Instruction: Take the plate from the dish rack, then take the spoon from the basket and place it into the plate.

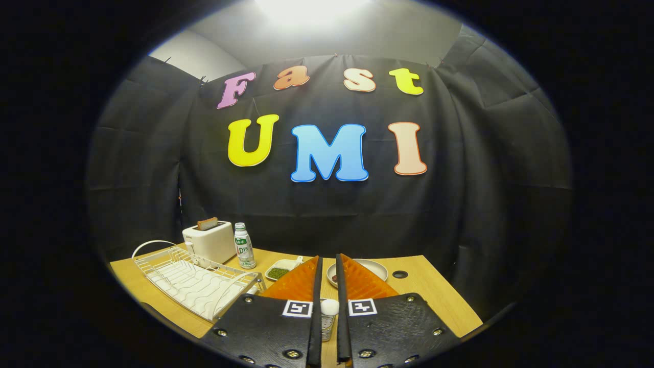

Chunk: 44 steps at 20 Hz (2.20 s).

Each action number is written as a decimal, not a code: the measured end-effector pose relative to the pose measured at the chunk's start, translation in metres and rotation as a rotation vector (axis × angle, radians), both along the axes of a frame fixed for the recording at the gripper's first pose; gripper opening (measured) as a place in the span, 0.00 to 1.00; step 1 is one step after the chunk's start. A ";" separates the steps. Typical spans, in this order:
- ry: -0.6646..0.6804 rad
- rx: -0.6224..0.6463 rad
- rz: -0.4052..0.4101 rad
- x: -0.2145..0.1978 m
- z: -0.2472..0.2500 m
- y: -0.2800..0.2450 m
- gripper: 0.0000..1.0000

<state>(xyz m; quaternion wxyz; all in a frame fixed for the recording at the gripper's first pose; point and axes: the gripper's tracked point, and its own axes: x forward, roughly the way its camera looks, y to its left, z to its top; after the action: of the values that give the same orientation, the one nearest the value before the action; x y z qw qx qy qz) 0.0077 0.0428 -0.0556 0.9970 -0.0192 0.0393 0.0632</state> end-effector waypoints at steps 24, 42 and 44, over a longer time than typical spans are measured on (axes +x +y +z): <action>0.367 -0.051 0.220 -0.121 -0.071 0.089 0.11; 0.464 -0.196 0.395 -0.111 -0.128 0.152 0.17; 0.471 -0.175 0.370 -0.108 -0.129 0.146 0.18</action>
<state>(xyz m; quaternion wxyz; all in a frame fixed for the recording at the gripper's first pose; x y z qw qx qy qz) -0.1004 0.1890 -0.1850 0.9267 -0.0964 0.2701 0.2429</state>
